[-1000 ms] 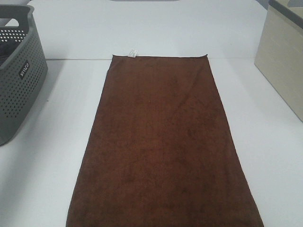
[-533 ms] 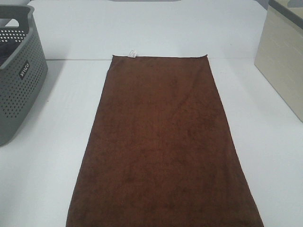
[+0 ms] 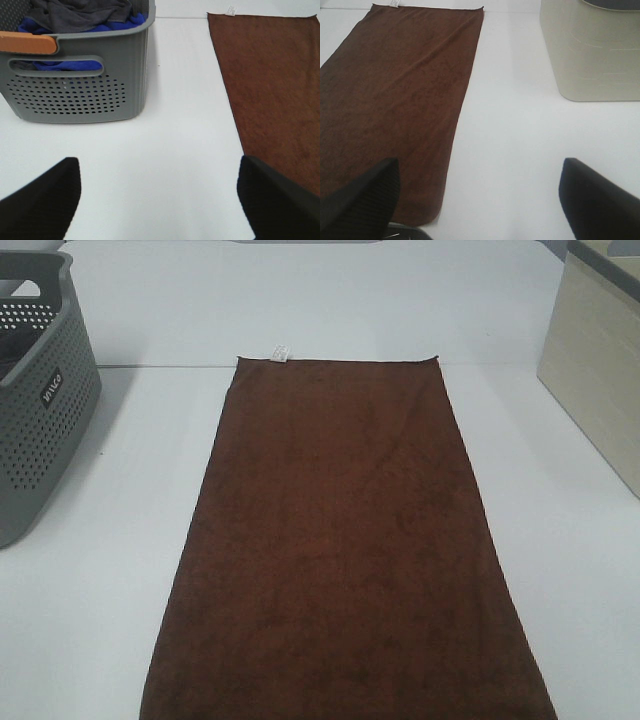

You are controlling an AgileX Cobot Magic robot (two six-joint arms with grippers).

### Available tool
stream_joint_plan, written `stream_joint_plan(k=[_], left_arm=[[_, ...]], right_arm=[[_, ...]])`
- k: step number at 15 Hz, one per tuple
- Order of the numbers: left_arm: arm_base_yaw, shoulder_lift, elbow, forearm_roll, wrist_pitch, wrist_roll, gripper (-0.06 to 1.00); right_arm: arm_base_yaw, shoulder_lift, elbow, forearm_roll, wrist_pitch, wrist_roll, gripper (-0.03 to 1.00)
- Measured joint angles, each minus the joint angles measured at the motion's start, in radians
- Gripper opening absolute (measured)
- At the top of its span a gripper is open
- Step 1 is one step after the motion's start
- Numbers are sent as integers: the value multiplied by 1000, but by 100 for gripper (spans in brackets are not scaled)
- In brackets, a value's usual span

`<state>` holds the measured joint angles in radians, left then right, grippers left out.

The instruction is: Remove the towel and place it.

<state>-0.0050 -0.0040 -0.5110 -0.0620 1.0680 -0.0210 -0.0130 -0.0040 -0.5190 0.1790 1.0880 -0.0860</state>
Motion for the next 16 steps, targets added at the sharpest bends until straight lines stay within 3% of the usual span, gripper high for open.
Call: stream_joint_plan(k=[3, 16], left_arm=[[0, 0, 16, -25, -11, 47, 78], [0, 0, 16, -26, -16, 52, 78]], right_arm=[[0, 0, 16, 3, -19, -27, 82], [0, 0, 17, 3, -22, -35, 81]])
